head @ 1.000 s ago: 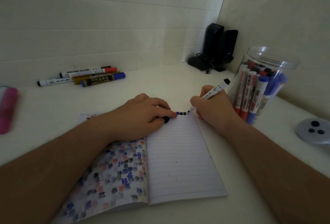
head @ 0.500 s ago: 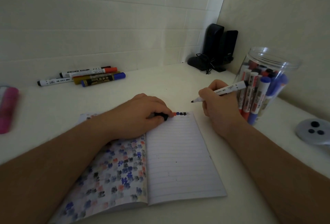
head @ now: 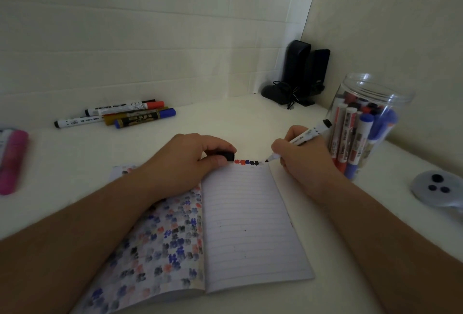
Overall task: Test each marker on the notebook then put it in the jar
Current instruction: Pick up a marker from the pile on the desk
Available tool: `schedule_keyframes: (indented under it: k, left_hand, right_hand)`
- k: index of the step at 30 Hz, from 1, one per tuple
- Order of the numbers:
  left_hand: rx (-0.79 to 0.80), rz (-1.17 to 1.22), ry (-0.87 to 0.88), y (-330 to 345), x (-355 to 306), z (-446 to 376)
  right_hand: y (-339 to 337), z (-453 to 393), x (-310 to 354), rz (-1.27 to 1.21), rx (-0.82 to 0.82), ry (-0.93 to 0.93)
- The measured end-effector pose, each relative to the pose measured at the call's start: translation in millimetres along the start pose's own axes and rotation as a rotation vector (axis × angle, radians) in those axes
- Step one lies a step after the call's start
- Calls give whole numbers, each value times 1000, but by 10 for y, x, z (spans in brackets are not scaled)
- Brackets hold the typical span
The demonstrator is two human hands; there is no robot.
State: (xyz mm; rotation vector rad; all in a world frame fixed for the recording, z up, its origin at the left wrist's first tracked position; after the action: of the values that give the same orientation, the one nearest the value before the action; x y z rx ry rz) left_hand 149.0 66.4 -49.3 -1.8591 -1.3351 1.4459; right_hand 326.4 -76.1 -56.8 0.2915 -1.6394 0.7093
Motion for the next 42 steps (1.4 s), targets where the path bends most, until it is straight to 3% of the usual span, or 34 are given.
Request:
schedule_keyframes:
  k: [3, 9, 21, 29, 34, 42]
  left_hand:
    - [36, 33, -3, 63, 14, -11]
    - [54, 39, -26, 99, 60, -21]
    - [70, 36, -17, 122, 68, -30]
    - [73, 30, -18, 130, 69, -31]
    - [69, 39, -22, 119, 59, -32]
    - [69, 47, -25, 100, 35, -16]
  right_hand:
    - [30, -4, -31, -3, 16, 18]
    - [69, 5, 12, 279, -11, -63]
    - [79, 10, 45, 371, 39, -70]
    - [91, 43, 43, 340, 49, -64]
    - [-110, 84, 193, 253, -156, -131]
    - [-82, 119, 205, 64, -135, -117]
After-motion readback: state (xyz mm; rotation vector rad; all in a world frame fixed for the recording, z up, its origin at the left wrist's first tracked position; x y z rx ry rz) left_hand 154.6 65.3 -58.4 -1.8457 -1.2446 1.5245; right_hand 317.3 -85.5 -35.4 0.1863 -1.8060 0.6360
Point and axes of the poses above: each hand's wrist, its own z-axis away from the middle knuckle, its own y-axis out of the palm, x = y × z, the point moved 10 cm from there along -z, towards the middle knuckle, and after that the axes turned 8 degrees about y, right-handed, at the moved point
